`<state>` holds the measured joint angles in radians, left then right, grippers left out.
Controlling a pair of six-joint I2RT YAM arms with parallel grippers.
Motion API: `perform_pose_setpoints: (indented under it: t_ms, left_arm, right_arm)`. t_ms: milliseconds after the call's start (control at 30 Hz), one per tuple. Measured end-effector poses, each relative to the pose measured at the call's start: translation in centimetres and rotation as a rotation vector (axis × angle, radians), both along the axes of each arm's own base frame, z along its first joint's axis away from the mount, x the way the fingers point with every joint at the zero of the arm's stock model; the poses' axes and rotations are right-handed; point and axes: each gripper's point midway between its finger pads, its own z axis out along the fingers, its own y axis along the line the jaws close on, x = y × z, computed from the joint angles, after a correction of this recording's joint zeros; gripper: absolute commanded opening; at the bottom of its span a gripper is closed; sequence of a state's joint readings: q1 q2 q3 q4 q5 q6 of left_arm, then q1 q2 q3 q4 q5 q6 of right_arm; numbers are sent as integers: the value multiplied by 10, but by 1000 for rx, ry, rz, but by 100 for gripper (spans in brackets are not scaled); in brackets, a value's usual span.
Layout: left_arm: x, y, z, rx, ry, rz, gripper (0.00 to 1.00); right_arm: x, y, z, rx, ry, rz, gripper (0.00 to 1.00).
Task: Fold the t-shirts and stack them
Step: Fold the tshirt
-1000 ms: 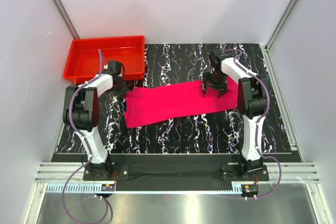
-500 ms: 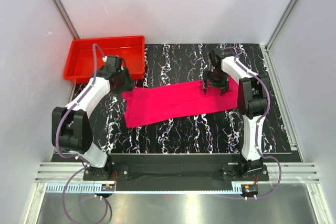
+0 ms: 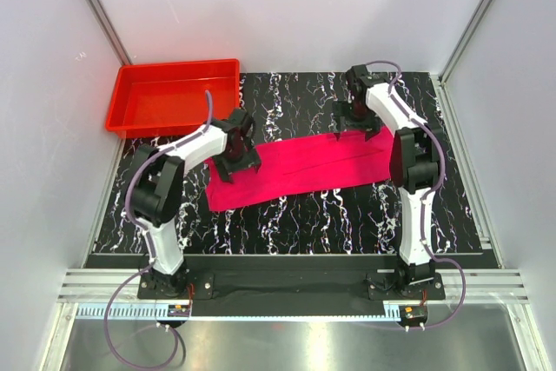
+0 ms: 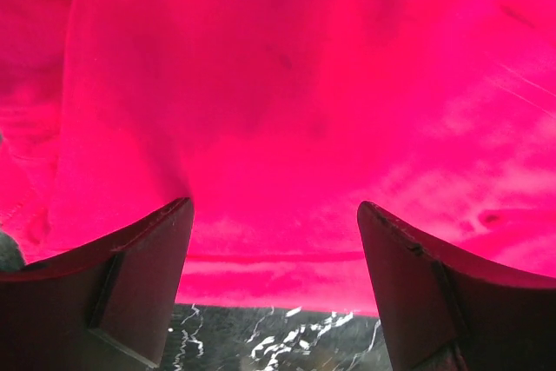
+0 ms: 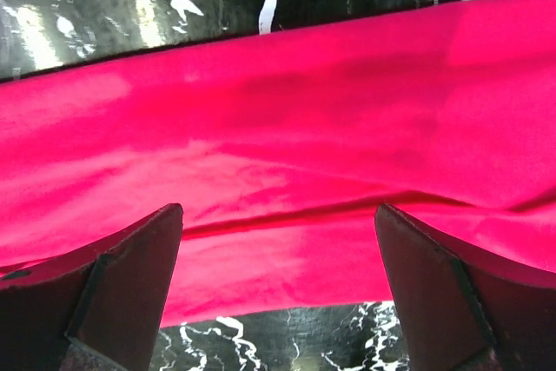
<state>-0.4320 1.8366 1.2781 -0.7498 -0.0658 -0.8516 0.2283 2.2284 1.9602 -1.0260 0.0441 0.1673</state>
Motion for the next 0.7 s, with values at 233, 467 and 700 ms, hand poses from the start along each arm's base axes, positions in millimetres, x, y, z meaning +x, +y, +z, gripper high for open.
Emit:
perform_pose_setpoints:
  t_ms: [233,467,700]
  left_arm:
    - [8,-8,-22,116,103,44,84]
    - [29,-31,-23,132,112,-16,84]
    - [42,-45,-24,102,111,-222,81]
  right_arm:
    - [-17,-6,-43,-20,80,1,100]
    - [-47,-18,-53,-22,92,-101,100]
    - [-118,-27,-55,-5,162,-254,100]
